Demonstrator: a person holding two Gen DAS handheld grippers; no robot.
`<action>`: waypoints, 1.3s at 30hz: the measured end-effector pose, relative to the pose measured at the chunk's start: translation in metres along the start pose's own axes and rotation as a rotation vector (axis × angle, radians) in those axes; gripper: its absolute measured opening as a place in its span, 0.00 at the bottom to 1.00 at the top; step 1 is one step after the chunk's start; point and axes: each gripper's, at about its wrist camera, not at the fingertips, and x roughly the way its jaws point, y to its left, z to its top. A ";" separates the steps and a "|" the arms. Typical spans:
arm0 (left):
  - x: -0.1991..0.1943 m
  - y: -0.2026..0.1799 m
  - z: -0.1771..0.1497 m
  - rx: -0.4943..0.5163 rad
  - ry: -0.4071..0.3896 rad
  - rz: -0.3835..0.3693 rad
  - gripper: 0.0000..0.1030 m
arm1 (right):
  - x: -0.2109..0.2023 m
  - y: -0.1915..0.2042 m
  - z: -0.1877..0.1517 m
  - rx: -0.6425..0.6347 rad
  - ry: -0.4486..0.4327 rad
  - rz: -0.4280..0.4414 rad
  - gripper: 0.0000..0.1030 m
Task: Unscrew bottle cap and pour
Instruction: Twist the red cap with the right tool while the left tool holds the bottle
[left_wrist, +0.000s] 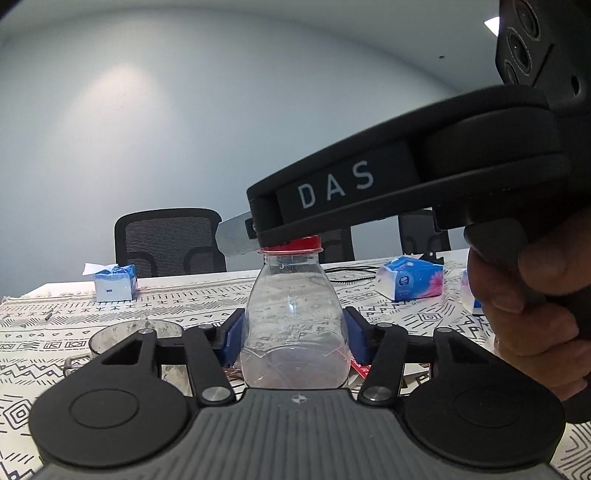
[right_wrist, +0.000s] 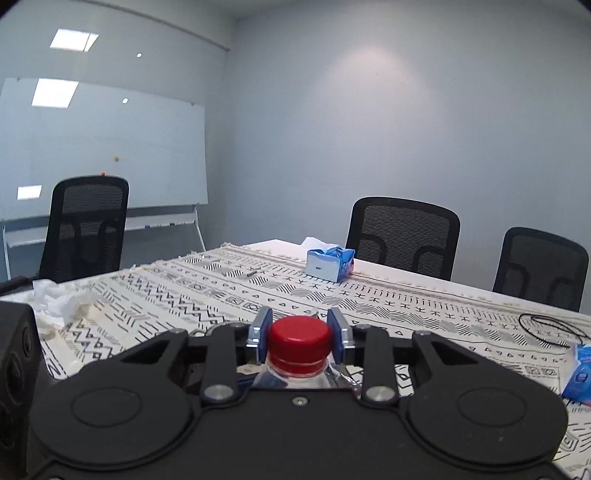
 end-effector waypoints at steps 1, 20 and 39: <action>-0.001 0.001 0.000 0.002 -0.001 -0.007 0.51 | 0.000 0.000 -0.001 0.007 -0.005 -0.001 0.33; 0.004 0.004 -0.001 -0.001 -0.002 -0.016 0.50 | 0.017 -0.023 0.010 0.019 0.034 0.200 0.35; 0.006 0.002 0.001 -0.008 -0.002 -0.011 0.50 | 0.023 -0.001 0.001 -0.005 0.028 0.033 0.35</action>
